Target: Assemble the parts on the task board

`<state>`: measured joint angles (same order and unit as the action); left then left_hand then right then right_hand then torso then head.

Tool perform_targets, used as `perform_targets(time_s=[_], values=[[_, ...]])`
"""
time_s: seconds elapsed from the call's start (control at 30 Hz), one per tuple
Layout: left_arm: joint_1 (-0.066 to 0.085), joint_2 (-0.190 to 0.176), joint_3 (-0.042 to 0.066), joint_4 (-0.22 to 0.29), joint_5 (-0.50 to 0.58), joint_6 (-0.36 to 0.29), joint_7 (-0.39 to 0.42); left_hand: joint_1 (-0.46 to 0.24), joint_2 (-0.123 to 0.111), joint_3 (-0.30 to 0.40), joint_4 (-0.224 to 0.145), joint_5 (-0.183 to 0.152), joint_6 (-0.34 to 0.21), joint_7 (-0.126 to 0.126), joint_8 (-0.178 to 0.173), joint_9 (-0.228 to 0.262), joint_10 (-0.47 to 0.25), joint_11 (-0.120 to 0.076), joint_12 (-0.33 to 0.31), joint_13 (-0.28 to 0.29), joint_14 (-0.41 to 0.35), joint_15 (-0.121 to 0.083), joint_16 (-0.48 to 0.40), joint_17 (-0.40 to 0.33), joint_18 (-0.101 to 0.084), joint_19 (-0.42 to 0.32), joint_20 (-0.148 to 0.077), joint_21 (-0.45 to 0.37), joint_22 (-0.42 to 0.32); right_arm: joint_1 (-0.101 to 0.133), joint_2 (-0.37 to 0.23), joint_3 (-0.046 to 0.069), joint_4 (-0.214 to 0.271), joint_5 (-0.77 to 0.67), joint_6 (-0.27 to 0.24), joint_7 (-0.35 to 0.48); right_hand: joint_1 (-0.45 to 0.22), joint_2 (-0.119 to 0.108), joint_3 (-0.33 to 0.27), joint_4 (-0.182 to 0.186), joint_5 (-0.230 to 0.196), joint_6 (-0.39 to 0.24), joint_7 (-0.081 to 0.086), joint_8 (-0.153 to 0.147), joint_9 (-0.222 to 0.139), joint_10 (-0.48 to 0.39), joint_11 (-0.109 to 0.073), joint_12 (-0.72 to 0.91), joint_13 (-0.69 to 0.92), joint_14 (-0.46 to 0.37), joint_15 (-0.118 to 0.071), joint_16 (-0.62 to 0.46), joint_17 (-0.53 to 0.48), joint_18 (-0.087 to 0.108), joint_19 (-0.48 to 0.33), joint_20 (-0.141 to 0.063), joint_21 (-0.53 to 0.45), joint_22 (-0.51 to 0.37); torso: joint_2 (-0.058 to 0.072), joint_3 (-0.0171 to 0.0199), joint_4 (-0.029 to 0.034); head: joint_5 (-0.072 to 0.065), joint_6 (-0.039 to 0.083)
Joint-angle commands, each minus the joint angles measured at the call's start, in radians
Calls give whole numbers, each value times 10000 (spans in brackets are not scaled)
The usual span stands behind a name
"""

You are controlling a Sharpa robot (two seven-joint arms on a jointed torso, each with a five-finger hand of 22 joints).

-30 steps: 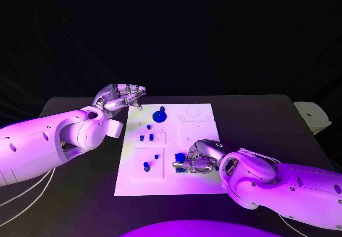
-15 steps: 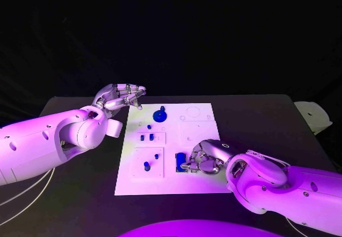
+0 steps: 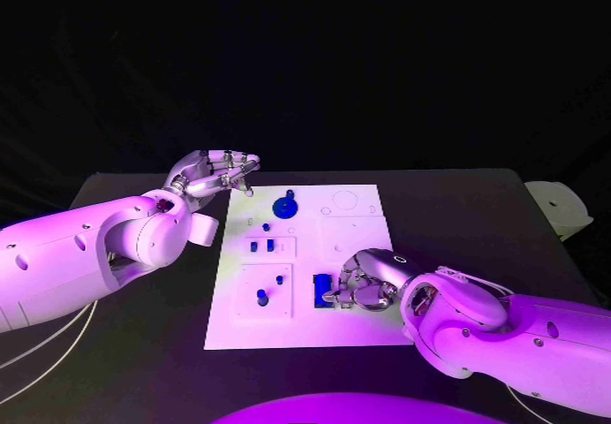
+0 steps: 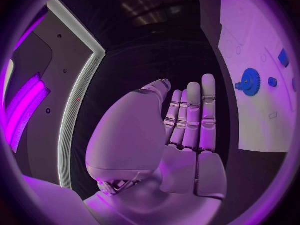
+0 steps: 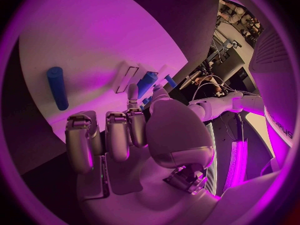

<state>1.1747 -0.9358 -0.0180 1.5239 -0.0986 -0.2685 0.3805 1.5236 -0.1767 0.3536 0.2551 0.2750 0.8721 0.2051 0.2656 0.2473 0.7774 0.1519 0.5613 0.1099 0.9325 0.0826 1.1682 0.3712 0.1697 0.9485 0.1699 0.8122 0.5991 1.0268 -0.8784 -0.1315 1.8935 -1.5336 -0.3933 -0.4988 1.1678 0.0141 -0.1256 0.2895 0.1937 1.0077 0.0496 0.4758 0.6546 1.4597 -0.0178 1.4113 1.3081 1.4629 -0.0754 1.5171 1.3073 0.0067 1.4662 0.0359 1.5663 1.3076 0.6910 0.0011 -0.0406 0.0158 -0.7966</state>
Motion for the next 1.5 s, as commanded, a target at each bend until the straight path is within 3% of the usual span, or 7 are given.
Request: perform_targets(time_s=[0.03,0.3,0.67,0.9,1.13,1.27,1.5], values=[[5,17,7,22,40,130,54,-97,8,85,-2,14,-56,21,40,13,-75,9,42,-10,-69,-24,16,-17,136,-55,-17,-69,8,-9,100,-2,-74,-13,292,70,79,61,-14,11,59,-16,4,9,-11,224,-32,40,1408,839,-72,31,1349,-67,1046,-85,45,2632,10,4,-1,3,0],[5,10,7,23,40,140,50,-97,8,85,-2,14,-56,21,40,13,-75,9,42,-10,-69,-24,16,-17,136,-55,-17,-69,8,-10,122,-3,-96,-15,270,151,258,-29,-76,-30,38,-21,1,-2,-28,225,-36,36,1411,834,-76,22,1327,-67,1046,-88,45,2632,3,-7,0,18,-19],[5,-2,6,11,40,140,52,-97,8,85,-2,14,-56,21,40,13,-75,9,42,-10,-69,-24,16,-17,136,-55,-17,-69,8,127,-788,24,347,145,-1216,772,1145,-86,-138,-46,199,-311,132,-279,-205,37,68,-270,1207,806,2,-37,1206,-67,1046,-38,45,2632,-12,-3,-15,-32,14],[5,-8,6,20,40,139,56,-97,8,85,-2,14,-56,21,40,13,-75,9,42,-10,-69,-24,16,-17,136,-55,-17,-69,8,315,-1768,32,495,-5,-550,758,1317,-124,-187,-36,192,-199,120,-248,-195,-3,69,-339,1162,798,14,-54,1175,-67,1046,-16,45,2632,-14,-11,-46,-199,33],[5,-20,5,42,40,138,57,-103,7,92,-4,13,-58,21,45,14,-78,9,46,-11,-72,-23,18,-18,136,-57,-16,-71,8,240,-2449,0,431,-207,-158,631,1341,-176,-246,-18,164,-247,143,-290,-205,-43,81,-408,1114,795,18,-60,1166,-67,1046,-11,45,2632,-4,14,-80,-350,62],[5,3,5,45,40,156,48,-124,4,118,-14,12,-66,21,63,16,-91,11,62,-13,-85,-20,23,-23,135,-65,-13,-77,7,107,-2529,-16,397,-354,-128,491,1338,-177,-254,-12,157,-252,147,-295,-207,-39,84,-401,1119,798,20,-53,1183,-67,1046,-10,45,2632,-2,20,-97,-371,90],[5,24,4,40,40,180,35,-133,1,123,-15,11,-69,22,67,16,-93,12,67,-13,-87,-19,25,-25,135,-67,-12,-78,7,-29,-2313,-27,252,-450,-193,55,1314,-147,-278,9,108,-253,156,-310,-213,-43,93,-410,1114,797,27,-54,1185,-67,1046,-5,45,2632,7,23,-55,-368,86]])
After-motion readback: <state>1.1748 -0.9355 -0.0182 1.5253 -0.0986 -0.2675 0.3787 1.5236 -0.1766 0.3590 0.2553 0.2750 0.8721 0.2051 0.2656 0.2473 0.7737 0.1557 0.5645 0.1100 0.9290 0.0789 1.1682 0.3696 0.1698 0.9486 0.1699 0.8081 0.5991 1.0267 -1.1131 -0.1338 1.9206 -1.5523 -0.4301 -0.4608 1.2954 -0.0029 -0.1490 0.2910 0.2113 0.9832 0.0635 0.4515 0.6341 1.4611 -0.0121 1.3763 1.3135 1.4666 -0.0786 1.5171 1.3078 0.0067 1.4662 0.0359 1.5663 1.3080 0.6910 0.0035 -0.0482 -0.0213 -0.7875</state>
